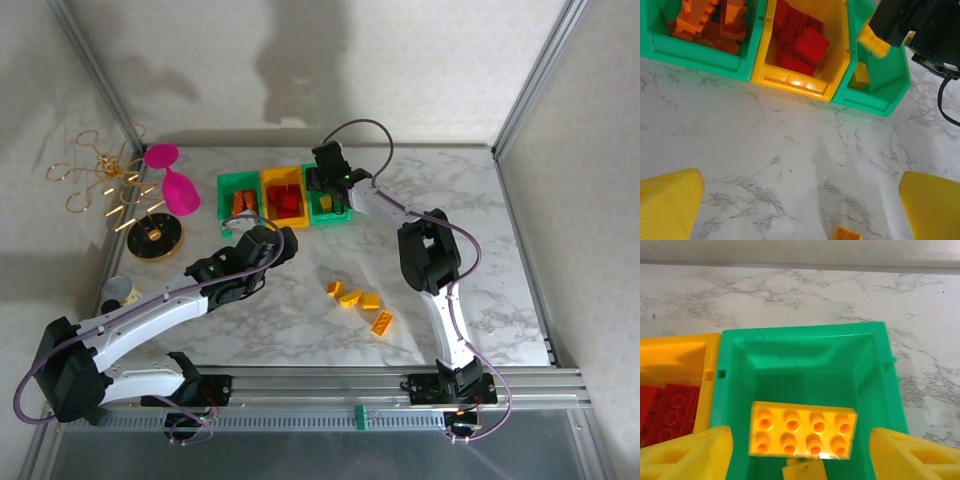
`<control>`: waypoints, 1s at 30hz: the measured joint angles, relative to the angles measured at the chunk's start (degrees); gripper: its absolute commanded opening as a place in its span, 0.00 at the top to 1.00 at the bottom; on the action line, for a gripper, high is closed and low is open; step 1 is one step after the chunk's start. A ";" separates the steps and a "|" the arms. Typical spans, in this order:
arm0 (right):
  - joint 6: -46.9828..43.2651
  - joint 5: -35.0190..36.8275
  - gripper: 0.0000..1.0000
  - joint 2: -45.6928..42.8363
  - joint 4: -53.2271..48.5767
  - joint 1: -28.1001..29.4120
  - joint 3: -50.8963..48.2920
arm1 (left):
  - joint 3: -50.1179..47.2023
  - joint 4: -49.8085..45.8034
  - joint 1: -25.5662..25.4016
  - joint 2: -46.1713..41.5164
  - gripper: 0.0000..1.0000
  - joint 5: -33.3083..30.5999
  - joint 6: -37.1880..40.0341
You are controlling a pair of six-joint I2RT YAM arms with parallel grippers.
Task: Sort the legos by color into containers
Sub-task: Place the lego in the container, then pick up the lego from the center of the table.
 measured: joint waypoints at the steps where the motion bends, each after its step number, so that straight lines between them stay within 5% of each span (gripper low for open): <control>1: -0.15 -0.07 0.25 -0.13 -0.07 -0.07 -0.02 | 0.02 -0.02 0.00 0.00 0.00 0.04 0.13; 8: -0.94 -0.96 0.24 -6.45 -0.20 0.26 -7.06 | 0.02 -0.09 0.00 -0.15 0.00 0.79 0.13; 19: 2.60 -2.67 0.27 -27.39 -1.73 5.84 -30.91 | -2.62 -1.46 -5.68 -4.72 0.00 1.03 -2.51; 30: 8.26 -5.64 0.30 -34.56 -5.05 13.42 -47.71 | -7.82 -3.82 -10.69 -8.31 0.00 1.01 -6.97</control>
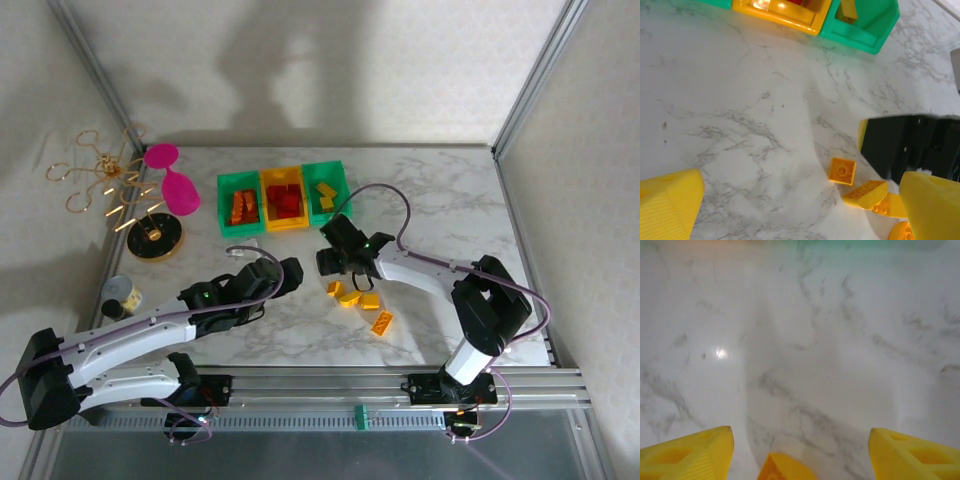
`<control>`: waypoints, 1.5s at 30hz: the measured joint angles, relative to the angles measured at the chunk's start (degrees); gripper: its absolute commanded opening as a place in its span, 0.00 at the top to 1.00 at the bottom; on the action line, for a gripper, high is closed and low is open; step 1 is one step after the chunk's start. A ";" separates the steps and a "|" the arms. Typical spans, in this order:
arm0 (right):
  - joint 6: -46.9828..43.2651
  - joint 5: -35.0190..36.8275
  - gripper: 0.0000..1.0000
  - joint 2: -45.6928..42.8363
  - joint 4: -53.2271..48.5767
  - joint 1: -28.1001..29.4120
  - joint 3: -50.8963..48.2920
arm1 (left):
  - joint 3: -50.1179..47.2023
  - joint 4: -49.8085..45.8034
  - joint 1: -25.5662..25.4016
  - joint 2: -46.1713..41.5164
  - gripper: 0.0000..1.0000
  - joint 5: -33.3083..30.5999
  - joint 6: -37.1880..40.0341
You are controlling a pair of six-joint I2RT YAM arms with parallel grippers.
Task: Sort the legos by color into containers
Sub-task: Pick up the lego from the center of the table.
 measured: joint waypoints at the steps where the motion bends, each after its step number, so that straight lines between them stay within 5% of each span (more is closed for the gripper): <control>1: -0.35 -0.66 0.30 -0.11 0.07 0.57 -0.66 | -0.33 -0.20 -0.15 -0.17 0.00 -0.02 -0.31; 25: -16.92 -6.38 0.27 5.33 -6.38 1.38 -1.44 | -4.81 -2.14 -1.01 -5.05 0.00 -0.44 -4.11; 45: -16.70 -3.37 0.60 9.40 -6.97 1.07 3.32 | -4.96 -2.27 -1.01 -4.52 0.00 -0.90 -4.09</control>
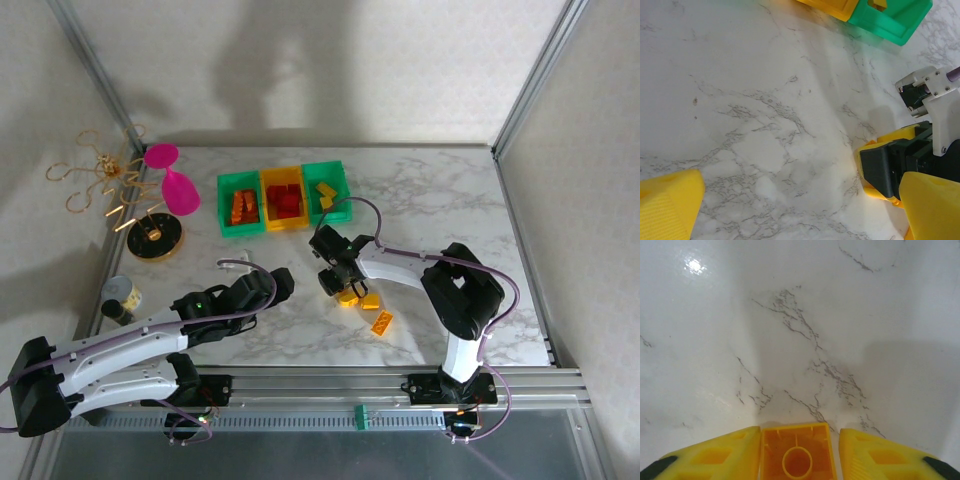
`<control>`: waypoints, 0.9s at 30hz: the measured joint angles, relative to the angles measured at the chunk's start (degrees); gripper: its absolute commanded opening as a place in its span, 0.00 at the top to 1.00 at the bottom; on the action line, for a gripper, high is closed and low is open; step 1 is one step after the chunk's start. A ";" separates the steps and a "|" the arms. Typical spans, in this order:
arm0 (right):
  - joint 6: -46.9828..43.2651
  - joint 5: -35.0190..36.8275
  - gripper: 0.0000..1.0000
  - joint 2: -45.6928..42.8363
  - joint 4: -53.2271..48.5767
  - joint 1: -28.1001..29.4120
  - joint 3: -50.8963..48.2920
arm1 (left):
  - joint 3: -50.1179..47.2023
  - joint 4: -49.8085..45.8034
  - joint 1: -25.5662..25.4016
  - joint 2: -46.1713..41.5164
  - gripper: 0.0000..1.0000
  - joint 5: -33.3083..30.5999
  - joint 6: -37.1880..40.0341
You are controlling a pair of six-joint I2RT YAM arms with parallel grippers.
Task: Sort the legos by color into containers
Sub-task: Pick up the lego from the center of the table, then place the lego in the container.
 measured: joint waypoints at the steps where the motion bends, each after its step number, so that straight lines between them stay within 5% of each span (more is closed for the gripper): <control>1: 0.02 0.00 0.62 0.00 0.02 0.00 0.00 | 0.00 0.00 0.00 0.00 0.00 -0.02 0.02; 18: 2.47 3.56 0.68 -0.13 2.14 -5.07 12.98 | 2.91 0.79 3.82 2.45 0.00 -1.20 3.72; 27: 2.99 7.93 0.66 12.26 7.39 -10.80 31.04 | 6.16 2.93 8.50 6.03 0.00 -0.90 6.78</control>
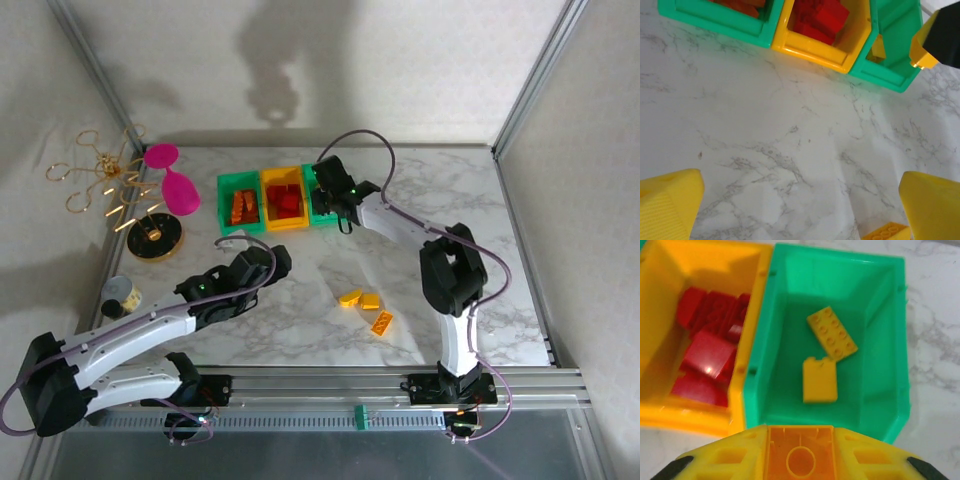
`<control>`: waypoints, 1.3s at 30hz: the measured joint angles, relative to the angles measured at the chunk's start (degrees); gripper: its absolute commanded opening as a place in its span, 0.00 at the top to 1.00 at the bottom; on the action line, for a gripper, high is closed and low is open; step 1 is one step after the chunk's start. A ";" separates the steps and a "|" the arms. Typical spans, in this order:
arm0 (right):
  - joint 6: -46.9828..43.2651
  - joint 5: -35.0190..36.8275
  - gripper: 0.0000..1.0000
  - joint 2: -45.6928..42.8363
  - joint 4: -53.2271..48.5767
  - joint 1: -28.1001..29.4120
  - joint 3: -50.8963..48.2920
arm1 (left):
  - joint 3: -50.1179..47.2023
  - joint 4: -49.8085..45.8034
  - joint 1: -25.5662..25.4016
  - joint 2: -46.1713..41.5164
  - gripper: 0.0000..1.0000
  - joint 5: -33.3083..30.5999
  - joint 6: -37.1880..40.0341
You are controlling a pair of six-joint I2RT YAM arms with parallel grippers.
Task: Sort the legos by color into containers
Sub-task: Place the lego in the container, then pick up the lego from the bottom-center of the table.
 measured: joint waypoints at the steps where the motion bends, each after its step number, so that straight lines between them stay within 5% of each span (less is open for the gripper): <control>1: 0.00 0.37 0.64 1.92 0.35 -0.55 1.90 | 0.42 0.22 0.37 0.46 0.00 0.11 0.39; 7: -0.52 2.05 0.39 11.13 0.20 -3.26 12.83 | 2.03 0.79 1.27 2.12 0.00 0.31 1.62; 12: -0.85 2.08 0.37 10.73 0.09 -3.32 14.67 | 2.14 0.96 1.31 2.51 0.00 0.57 1.88; 25: 2.19 -1.97 0.29 -20.00 -1.31 3.63 -20.24 | -0.22 0.52 -4.76 -2.45 0.00 2.14 -0.28; 39: 9.86 -4.11 0.22 -27.15 -8.66 14.12 -39.41 | -5.31 -0.83 -10.86 -5.70 0.00 1.79 -7.54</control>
